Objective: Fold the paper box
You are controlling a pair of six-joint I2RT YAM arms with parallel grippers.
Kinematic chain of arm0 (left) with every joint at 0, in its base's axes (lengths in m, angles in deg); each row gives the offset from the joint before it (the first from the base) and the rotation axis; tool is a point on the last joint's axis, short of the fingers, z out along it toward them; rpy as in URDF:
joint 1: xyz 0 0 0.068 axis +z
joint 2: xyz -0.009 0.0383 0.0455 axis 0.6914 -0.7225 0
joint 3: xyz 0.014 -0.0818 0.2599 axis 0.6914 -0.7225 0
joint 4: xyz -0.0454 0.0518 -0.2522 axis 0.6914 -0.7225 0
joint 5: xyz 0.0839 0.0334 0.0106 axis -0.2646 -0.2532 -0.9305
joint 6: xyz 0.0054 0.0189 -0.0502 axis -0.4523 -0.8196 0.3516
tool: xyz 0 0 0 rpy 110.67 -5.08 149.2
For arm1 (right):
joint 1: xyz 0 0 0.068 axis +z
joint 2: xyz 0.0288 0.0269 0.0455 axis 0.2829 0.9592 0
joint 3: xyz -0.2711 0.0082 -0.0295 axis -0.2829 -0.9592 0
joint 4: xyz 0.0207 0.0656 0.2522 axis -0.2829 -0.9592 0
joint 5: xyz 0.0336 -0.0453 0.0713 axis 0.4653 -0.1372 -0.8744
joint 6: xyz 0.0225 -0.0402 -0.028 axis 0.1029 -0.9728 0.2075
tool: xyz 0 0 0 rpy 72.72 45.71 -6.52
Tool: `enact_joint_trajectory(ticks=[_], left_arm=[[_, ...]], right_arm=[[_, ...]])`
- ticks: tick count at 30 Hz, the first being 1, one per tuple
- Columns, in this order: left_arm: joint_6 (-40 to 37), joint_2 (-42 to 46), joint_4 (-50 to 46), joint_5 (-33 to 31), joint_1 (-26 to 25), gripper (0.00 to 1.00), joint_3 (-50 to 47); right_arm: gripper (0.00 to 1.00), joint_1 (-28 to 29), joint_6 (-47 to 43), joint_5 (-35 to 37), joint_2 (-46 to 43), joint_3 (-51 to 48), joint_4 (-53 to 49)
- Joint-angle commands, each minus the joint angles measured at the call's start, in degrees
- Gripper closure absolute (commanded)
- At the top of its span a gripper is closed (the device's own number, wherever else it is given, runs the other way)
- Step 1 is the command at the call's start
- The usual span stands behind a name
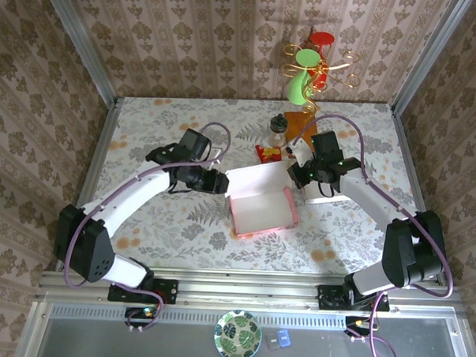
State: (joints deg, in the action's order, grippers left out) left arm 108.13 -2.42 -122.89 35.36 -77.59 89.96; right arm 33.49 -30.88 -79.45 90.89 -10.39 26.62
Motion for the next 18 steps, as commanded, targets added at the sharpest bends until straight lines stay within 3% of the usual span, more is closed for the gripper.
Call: enact_joint_trajectory(ticks=[1,10,18], left_arm=[[-3.7,-0.6,1.6,0.6,-1.2,0.56,1.4],[-4.7,-5.6,-3.3,-11.3,-2.5,0.6,4.8],[-4.7,-6.4,-0.8,-9.5,-2.7,0.66,4.2]], right_arm=[[1.0,0.3,0.9,1.1,-2.1,-1.0,-0.2],[1.0,0.4,1.2,0.6,-2.5,-1.6,-0.1],[1.0,0.6,1.1,0.4,-2.4,-1.6,0.0]])
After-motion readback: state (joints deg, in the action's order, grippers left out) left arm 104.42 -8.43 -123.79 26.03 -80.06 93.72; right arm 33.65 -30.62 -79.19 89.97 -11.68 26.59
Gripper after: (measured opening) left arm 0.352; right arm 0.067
